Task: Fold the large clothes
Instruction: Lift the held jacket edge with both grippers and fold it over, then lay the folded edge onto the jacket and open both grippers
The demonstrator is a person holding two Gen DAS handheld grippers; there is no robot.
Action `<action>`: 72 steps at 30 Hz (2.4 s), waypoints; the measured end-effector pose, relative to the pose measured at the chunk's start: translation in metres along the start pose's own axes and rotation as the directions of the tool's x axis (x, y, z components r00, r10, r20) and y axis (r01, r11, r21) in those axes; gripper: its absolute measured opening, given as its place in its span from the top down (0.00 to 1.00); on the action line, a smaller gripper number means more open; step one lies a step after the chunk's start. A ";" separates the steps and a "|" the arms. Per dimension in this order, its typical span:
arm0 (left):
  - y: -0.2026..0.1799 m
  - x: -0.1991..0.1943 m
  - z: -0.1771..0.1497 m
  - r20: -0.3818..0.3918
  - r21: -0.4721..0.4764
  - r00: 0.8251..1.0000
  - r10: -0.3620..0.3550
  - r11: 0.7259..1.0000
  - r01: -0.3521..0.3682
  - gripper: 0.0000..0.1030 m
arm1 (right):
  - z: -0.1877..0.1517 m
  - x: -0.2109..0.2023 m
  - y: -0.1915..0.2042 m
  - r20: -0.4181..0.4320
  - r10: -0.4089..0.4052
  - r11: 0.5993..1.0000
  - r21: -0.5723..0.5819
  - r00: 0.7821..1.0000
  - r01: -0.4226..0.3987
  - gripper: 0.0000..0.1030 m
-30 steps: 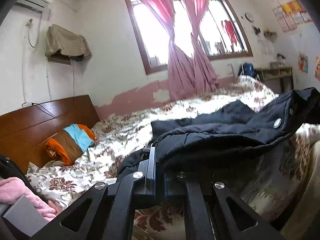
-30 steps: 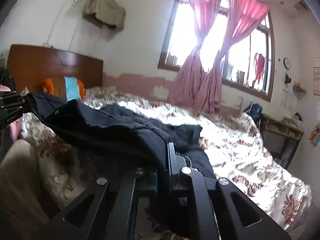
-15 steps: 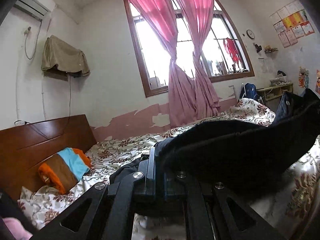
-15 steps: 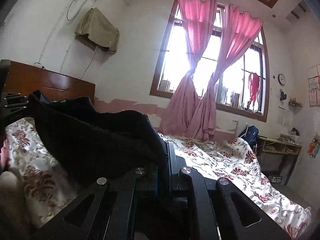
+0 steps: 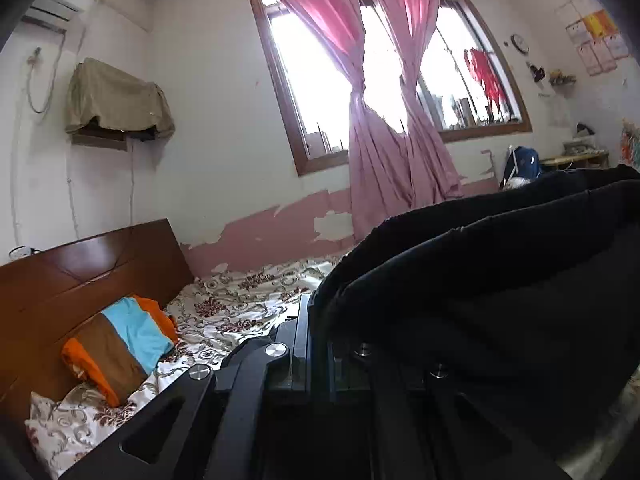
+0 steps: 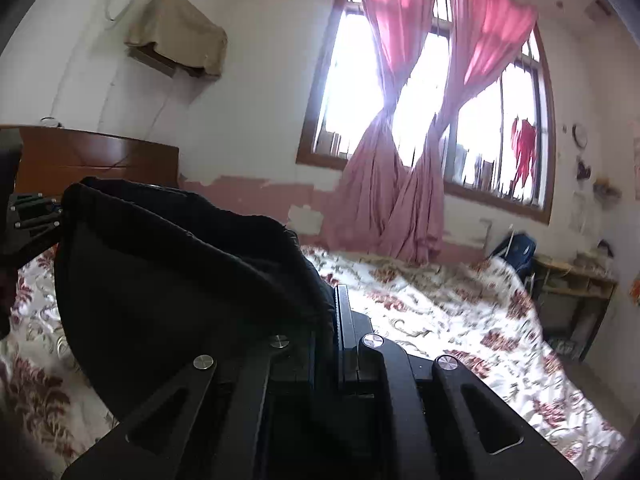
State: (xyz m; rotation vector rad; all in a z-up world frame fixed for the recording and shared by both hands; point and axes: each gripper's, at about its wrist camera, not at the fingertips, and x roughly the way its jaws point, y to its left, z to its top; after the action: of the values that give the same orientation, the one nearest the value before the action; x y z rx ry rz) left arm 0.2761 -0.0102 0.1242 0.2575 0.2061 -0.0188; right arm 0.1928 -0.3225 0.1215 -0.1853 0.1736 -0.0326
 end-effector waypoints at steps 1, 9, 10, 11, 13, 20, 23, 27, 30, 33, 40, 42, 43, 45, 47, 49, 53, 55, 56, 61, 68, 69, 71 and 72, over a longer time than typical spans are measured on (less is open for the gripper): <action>-0.002 0.015 0.003 -0.022 0.007 1.000 -0.005 1.000 0.005 0.95 | 0.003 0.017 -0.005 -0.027 0.008 1.000 0.018 1.000 -0.007 0.94; -0.033 0.118 0.012 -0.126 0.049 0.992 0.024 0.999 -0.018 0.95 | 0.006 0.130 -0.014 -0.130 -0.050 0.999 -0.024 0.990 0.047 0.94; -0.037 0.132 0.009 -0.143 0.044 0.989 0.028 0.999 -0.022 0.95 | 0.005 0.143 -0.014 -0.140 -0.056 0.998 -0.029 0.989 0.052 0.94; -0.039 0.142 0.008 -0.157 0.041 0.987 0.031 0.999 -0.025 0.95 | 0.005 0.153 -0.014 -0.146 -0.060 0.998 -0.034 0.987 0.056 0.94; -0.046 0.167 0.001 -0.195 0.027 0.980 0.034 0.999 -0.029 0.95 | 0.001 0.184 -0.012 -0.178 -0.071 0.997 -0.050 0.981 0.063 0.94; -0.055 0.221 -0.026 -0.319 -0.040 0.948 0.001 0.999 -0.014 0.94 | -0.018 0.250 -0.003 -0.255 -0.087 0.995 -0.078 0.963 0.069 0.94; -0.051 0.236 -0.034 -0.366 -0.097 0.929 -0.049 0.995 0.014 0.92 | -0.031 0.259 -0.002 -0.273 -0.092 0.995 -0.069 0.957 0.076 0.94; -0.048 0.242 -0.039 -0.382 -0.140 0.917 -0.111 0.988 0.062 0.91 | -0.049 0.269 -0.003 -0.306 -0.084 0.996 -0.044 0.948 0.074 0.94; -0.043 0.240 -0.038 -0.385 -0.147 0.912 -0.143 0.985 0.093 0.89 | -0.052 0.270 -0.006 -0.317 -0.070 0.998 -0.028 0.946 0.065 0.93; -0.028 0.234 -0.034 -0.341 -0.222 0.916 -0.213 0.965 0.141 0.76 | -0.052 0.268 -0.006 -0.320 -0.053 0.999 -0.025 0.946 0.047 0.91; 0.002 0.194 -0.016 -0.164 -0.367 0.956 -0.243 0.915 0.169 0.07 | -0.045 0.245 -0.004 -0.273 -0.021 1.000 -0.020 0.962 0.016 0.29; 0.001 0.186 -0.015 -0.181 -0.352 0.953 -0.242 0.921 0.167 0.07 | -0.042 0.231 -0.004 -0.250 0.010 1.000 -0.012 0.968 -0.013 0.27; 0.000 0.181 -0.017 -0.185 -0.342 0.952 -0.245 0.924 0.172 0.07 | -0.042 0.225 -0.003 -0.250 0.020 1.000 -0.014 0.968 -0.024 0.27; -0.002 0.171 -0.022 -0.187 -0.326 0.946 -0.264 0.925 0.194 0.07 | -0.043 0.212 -0.001 -0.252 0.048 0.998 -0.017 0.966 -0.054 0.23; -0.006 0.156 -0.035 -0.188 -0.308 0.937 -0.294 0.924 0.228 0.07 | -0.048 0.192 0.001 -0.250 0.091 0.995 -0.010 0.964 -0.096 0.19; -0.013 0.139 -0.053 -0.190 -0.285 0.926 -0.326 0.921 0.265 0.07 | -0.060 0.166 0.006 -0.250 0.155 0.987 -0.007 0.956 -0.162 0.17; -0.032 0.116 -0.085 -0.217 -0.255 0.889 -0.404 0.902 0.347 0.06 | -0.089 0.130 0.018 -0.276 0.250 0.964 -0.016 0.928 -0.265 0.16; -0.041 0.111 -0.097 -0.237 -0.245 0.869 -0.434 0.892 0.379 0.06 | -0.102 0.126 0.024 -0.306 0.269 0.956 -0.029 0.913 -0.291 0.16; -0.049 0.110 -0.104 -0.250 -0.231 0.859 -0.447 0.889 0.396 0.06 | -0.109 0.127 0.027 -0.325 0.269 0.954 -0.038 0.907 -0.297 0.16; -0.072 0.117 -0.109 -0.259 -0.121 0.881 -0.397 0.918 0.378 0.04 | -0.120 0.146 0.023 -0.341 0.277 0.957 0.018 0.898 -0.288 0.14; -0.087 0.146 -0.096 -0.261 -0.056 0.907 -0.332 0.943 0.329 0.00 | -0.111 0.197 0.022 -0.382 0.222 0.974 0.039 0.897 -0.224 0.14; -0.090 0.153 -0.093 -0.270 -0.047 0.910 -0.316 0.948 0.315 0.00 | -0.108 0.205 0.023 -0.387 0.207 0.976 0.022 0.899 -0.216 0.14; -0.092 0.158 -0.089 -0.277 -0.046 0.913 -0.298 0.954 0.298 0.00 | -0.103 0.215 0.025 -0.391 0.186 0.979 -0.002 0.901 -0.203 0.14; -0.092 0.161 -0.087 -0.280 -0.043 0.916 -0.287 0.957 0.287 0.00 | -0.099 0.223 0.025 -0.405 0.174 0.981 -0.010 0.897 -0.195 0.14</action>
State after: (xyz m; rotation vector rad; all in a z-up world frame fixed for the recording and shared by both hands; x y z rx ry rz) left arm 0.4126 -0.0759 -0.0138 0.2264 0.5296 -0.2752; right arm 0.3955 -0.3270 -0.0170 -0.2109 0.6056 0.1250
